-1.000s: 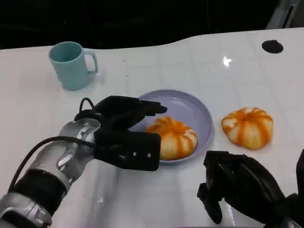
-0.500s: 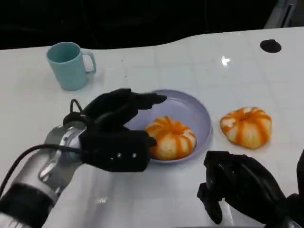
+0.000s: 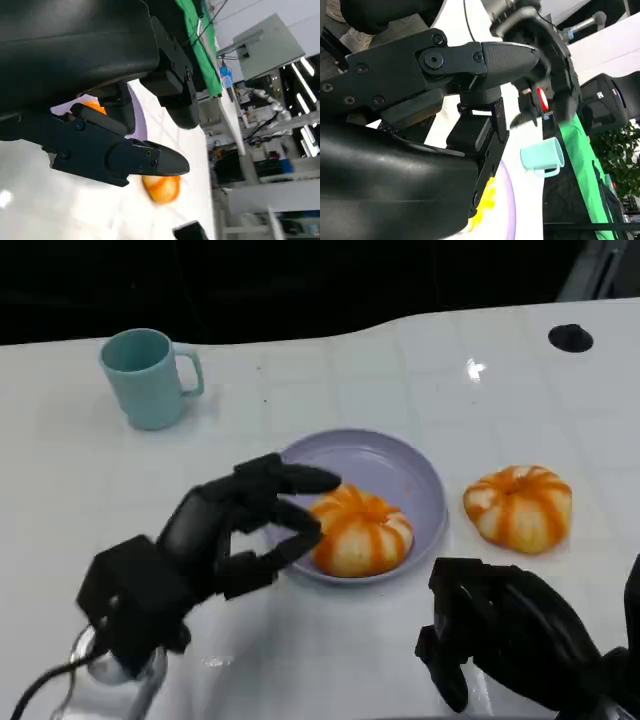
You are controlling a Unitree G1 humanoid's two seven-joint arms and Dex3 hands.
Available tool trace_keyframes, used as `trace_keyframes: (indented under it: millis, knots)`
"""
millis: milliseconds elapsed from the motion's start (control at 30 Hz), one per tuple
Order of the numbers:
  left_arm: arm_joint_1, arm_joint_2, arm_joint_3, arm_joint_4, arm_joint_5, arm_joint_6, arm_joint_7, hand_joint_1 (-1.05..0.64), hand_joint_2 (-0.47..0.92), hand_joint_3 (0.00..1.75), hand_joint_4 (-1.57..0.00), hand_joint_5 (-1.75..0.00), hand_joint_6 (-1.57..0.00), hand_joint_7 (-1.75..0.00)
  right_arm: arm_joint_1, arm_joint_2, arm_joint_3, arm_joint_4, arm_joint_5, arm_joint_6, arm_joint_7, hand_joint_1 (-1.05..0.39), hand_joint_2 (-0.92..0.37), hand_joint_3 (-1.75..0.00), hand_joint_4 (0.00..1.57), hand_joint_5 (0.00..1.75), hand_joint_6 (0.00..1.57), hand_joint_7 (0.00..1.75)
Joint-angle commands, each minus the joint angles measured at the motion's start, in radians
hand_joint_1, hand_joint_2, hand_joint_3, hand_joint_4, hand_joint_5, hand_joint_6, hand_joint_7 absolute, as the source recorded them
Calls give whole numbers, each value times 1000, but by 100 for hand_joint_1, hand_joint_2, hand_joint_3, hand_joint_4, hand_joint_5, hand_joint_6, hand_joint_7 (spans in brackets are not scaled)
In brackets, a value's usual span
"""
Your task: Grasp the bread from the table and place it into the plate.
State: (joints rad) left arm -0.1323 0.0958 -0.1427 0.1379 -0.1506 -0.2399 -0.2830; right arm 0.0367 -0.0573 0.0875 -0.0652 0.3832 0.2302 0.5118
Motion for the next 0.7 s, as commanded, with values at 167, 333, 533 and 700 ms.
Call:
trace_keyframes:
  millis: [167,333,533,700]
  knots:
    - [218,12,44,-259,-186,205,-84,-62,92,34,-59,-175,-42,-173,4,-14,-11,-14,12,8,6,-92,-92,-37,128,164,110,156]
    - [319,-8,57,-361,-293,313,-88,-57,92,35,-68,-175,-49,-175,-1,-17,-17,-8,16,11,9,-92,-92,-36,128,163,110,155]
    - [364,-23,80,-377,-367,350,-119,-57,92,39,-80,-175,-55,-175,-1,-26,-20,-13,16,15,12,-91,-92,-37,127,162,110,155]
    - [367,-37,87,-337,-371,351,-129,-57,92,39,-87,-175,-62,-175,-6,-27,-24,-7,25,20,14,-91,-92,-37,128,163,109,155]
